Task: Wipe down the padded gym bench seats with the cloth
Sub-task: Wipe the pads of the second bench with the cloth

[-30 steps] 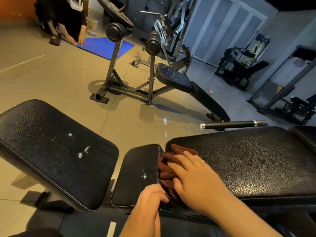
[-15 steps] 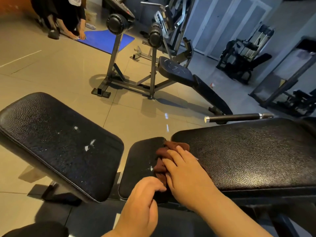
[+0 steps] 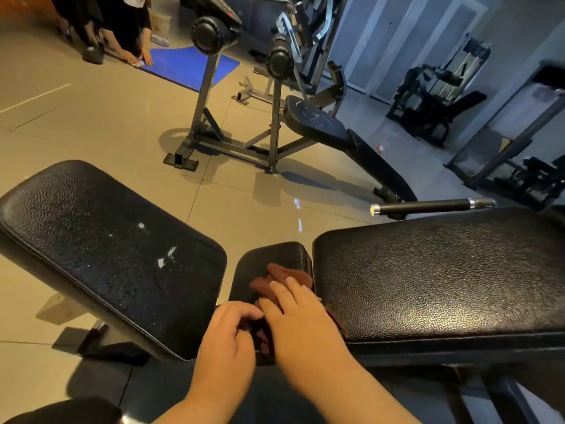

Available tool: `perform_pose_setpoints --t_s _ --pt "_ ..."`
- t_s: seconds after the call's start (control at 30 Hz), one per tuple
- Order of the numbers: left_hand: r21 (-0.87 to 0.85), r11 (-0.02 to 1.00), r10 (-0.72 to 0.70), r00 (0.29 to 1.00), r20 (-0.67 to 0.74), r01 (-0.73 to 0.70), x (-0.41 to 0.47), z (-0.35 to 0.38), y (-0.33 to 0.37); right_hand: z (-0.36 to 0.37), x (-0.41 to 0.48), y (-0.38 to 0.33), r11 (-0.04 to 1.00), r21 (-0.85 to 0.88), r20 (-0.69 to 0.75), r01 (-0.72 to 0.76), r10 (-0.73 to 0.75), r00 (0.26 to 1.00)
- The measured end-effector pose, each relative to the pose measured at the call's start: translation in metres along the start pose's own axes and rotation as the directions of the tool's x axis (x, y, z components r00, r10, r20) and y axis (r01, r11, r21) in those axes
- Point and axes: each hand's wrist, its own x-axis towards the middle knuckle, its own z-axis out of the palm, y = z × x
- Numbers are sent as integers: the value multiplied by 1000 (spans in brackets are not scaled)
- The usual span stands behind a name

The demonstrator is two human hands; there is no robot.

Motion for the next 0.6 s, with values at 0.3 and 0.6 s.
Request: perform_pose_setpoints --t_s 0.3,0.6 --pt "-98 988 -117 992 44 121 12 -5 19 5 39 2 993 -83 1 -83 83 997" --pt "-37 974 -212 952 221 226 5 11 22 -36 1 33 948 305 259 94 -177 949"
